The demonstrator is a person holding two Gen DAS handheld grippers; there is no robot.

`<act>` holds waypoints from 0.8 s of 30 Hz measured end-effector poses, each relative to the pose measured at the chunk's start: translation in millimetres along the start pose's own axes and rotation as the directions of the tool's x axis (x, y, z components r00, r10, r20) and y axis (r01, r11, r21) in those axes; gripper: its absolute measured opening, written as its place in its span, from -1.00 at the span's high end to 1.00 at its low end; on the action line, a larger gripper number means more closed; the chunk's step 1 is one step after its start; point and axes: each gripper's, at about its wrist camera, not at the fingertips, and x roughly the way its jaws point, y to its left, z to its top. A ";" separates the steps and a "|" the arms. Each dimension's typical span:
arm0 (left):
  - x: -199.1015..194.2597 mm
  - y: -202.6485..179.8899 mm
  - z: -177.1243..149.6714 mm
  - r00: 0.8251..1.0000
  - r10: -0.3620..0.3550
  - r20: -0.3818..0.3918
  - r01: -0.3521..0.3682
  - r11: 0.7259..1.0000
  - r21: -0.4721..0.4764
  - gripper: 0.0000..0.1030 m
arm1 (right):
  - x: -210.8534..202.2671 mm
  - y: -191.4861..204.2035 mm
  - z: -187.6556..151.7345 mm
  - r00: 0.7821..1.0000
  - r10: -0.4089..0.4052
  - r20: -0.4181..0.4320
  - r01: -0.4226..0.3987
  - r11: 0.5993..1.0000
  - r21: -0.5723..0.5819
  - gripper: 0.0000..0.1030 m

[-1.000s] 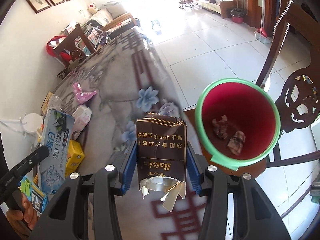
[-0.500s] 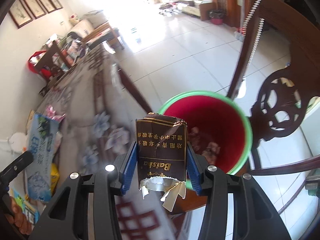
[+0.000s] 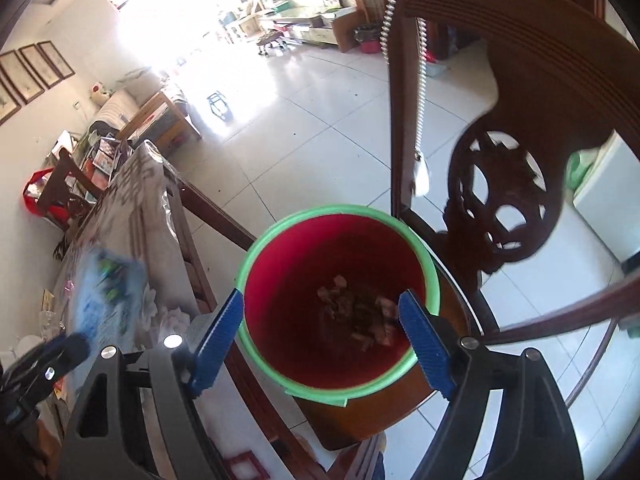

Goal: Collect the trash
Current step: 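Lower the toothpaste box into the red bin and open the left gripper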

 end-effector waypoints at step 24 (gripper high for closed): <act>-69.5 26.6 -38.4 0.992 0.035 0.118 -0.020 0.992 -0.125 -0.45 | -40.7 59.0 -58.0 0.999 0.034 -0.017 -0.036 0.995 -0.091 -0.51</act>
